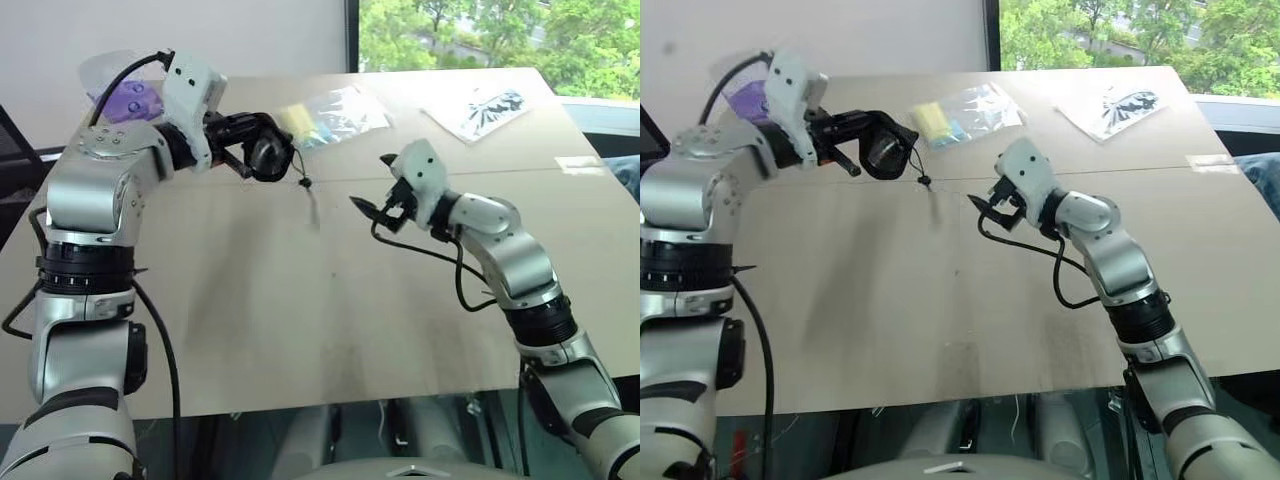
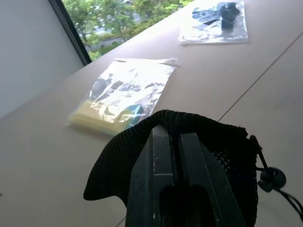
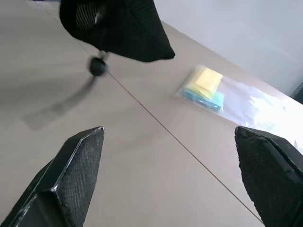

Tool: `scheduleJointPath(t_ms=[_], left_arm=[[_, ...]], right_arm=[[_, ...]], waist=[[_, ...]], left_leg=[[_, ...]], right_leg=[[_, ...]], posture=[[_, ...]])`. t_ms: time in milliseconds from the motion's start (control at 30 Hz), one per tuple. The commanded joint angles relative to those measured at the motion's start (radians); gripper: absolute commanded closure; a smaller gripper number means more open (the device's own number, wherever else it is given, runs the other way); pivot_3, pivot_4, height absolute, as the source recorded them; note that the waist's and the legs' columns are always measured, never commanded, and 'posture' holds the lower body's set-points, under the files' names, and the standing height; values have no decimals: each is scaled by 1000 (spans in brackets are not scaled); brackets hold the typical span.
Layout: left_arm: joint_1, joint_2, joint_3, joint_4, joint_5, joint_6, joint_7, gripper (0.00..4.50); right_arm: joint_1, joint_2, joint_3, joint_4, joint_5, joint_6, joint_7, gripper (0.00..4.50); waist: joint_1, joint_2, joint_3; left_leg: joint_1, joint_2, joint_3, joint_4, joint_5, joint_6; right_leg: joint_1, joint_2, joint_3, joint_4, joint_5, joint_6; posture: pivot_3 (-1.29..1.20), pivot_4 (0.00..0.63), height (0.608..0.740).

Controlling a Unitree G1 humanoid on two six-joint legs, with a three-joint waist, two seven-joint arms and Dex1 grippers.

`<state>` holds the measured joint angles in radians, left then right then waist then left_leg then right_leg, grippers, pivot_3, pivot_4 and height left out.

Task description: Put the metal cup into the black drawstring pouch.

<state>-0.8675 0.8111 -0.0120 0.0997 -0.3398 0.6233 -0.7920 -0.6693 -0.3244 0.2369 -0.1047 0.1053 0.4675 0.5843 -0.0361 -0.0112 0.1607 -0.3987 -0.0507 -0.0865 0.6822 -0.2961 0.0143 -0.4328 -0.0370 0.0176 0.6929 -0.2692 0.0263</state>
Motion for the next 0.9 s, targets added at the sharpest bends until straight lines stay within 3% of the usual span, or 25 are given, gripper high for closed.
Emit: scheduleJointPath(t_ms=[33,267,467,667,900], left_arm=[[43,-25,-14,-43,27,-26,-3,4500],[71,-67,-28,-19,74,-46,5,4500],[61,-82,-30,-6,93,-55,-13,4500],[66,-91,-26,-17,101,-50,-15,4500],[78,-111,-22,-46,111,-31,8,4500]], right_arm=[[33,10,23,-50,-19,-41,1,36],[110,152,39,-54,66,49,-19,36],[102,227,68,132,-3,-45,-66,36],[60,351,34,341,31,-122,-78,36],[1,404,16,520,1,-225,-103,36]], waist=[[-2,0,0],[-10,0,0],[-3,-1,0],[-15,-1,0],[-29,-1,0]], left_leg=[[0,0,0,0,0,0],[0,1,0,1,0,0],[0,0,0,3,0,0],[1,1,0,2,0,0],[1,1,0,2,0,0]], right_leg=[[0,0,0,1,0,0],[-1,2,1,2,0,0],[0,1,0,2,0,0],[0,2,0,3,0,0],[0,2,0,3,0,0]], posture=[[0,150,740],[0,150,740],[0,150,740],[0,150,740],[0,150,740]])
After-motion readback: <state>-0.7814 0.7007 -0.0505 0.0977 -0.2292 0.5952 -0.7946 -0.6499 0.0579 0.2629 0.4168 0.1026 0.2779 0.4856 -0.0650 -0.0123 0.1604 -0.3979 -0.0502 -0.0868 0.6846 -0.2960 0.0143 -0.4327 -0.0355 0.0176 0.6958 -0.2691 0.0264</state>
